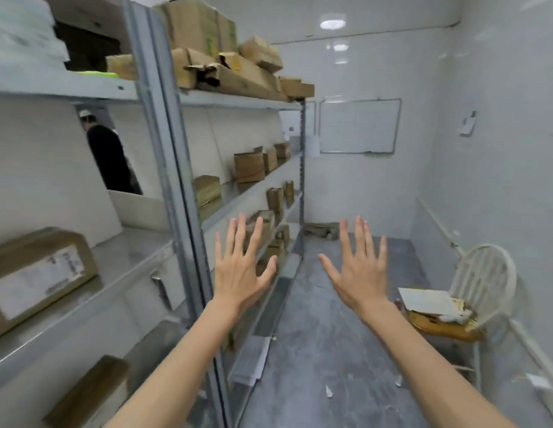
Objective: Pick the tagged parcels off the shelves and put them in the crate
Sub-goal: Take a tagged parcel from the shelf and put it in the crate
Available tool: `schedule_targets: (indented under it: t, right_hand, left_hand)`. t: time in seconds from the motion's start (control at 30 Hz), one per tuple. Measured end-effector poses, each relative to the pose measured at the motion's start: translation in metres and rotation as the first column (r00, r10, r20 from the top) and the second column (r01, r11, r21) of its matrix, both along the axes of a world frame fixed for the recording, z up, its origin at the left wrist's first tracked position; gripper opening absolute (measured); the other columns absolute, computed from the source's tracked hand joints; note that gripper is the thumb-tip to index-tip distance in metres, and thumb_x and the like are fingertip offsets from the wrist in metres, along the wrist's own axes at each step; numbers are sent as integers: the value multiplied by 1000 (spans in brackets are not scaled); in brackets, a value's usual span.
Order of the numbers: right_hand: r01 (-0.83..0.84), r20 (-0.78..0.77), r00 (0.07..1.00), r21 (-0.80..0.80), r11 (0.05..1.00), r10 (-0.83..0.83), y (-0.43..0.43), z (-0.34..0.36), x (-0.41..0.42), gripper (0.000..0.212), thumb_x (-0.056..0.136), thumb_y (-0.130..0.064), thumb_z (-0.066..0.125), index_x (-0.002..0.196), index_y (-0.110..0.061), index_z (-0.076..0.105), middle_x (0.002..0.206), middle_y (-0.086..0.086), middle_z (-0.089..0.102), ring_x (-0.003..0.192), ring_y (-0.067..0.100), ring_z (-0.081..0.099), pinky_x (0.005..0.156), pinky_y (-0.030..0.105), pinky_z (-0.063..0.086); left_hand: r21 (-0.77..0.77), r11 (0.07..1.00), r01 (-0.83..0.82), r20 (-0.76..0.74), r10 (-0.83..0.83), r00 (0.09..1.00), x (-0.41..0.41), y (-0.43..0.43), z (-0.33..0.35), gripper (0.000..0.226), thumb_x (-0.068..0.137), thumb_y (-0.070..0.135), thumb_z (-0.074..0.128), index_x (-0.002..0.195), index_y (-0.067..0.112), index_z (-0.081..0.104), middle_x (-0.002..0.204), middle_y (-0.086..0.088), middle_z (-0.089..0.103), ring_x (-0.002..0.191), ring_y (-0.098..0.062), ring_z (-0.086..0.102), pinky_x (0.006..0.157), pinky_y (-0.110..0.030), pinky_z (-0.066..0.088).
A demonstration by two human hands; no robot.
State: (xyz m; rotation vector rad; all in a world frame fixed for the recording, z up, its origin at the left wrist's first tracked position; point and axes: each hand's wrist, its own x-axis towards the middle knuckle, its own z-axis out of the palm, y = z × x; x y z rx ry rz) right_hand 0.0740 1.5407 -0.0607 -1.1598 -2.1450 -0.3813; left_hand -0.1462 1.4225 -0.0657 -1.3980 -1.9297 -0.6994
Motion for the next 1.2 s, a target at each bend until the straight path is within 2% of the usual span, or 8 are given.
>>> schedule_targets:
  t: [0.17, 0.3, 0.4, 0.63, 1.0, 1.2]
  right_hand:
    - [-249, 11, 969, 26, 968, 249, -46, 6, -104, 84, 94, -65, 30, 159, -14, 14, 164, 17, 18, 151, 32, 21, 118, 61, 18]
    - [-448, -6, 894, 21, 894, 448, -93, 13, -164, 83, 95, -66, 27, 159, -14, 14, 164, 17, 18, 151, 32, 20, 118, 61, 18]
    - [-594, 22, 804, 40, 803, 594, -130, 11, -189, 84, 96, -66, 28, 159, -15, 9, 165, 16, 14, 152, 31, 15, 118, 61, 17]
    - [-808, 40, 589, 16, 589, 807, -217, -3, -200, 84, 96, -66, 28, 159, -15, 7, 164, 18, 15, 151, 33, 17, 117, 62, 18]
    - [-974, 21, 226, -31, 227, 974, -403, -11, -165, 85, 95, -67, 27, 159, -17, 2, 165, 17, 13, 152, 33, 14, 119, 61, 14]
    - [-997, 62, 68, -40, 71, 996, -507, -30, -137, 84, 96, -68, 25, 159, -18, 3, 165, 16, 12, 152, 31, 13, 119, 60, 13]
  left_hand:
    - [-7, 970, -242, 9, 242, 970, -68, -90, 5, 79, 93, 60, 40, 159, 25, 15, 166, -12, 12, 154, -28, 10, 121, -57, 14]
    - [-3, 898, -440, 13, 440, 898, -91, -173, 7, 80, 93, 61, 39, 159, 25, 15, 167, -11, 10, 154, -27, 8, 120, -58, 16]
    - [9, 800, -600, 45, 599, 799, -81, -239, 5, 80, 92, 61, 39, 159, 25, 15, 167, -11, 9, 154, -27, 7, 121, -56, 13]
    - [-18, 537, -843, 48, 843, 536, 2, -375, -4, 79, 92, 58, 41, 159, 24, 18, 166, -12, 13, 154, -27, 11, 121, -56, 14]
    - [-70, 115, -991, 25, 993, 114, 161, -555, -15, 77, 94, 60, 36, 159, 23, 18, 166, -13, 14, 154, -28, 12, 121, -56, 15]
    - [-87, -44, -995, 45, 998, -48, 231, -640, -32, 77, 95, 58, 39, 159, 23, 17, 165, -15, 14, 153, -29, 13, 121, -55, 16]
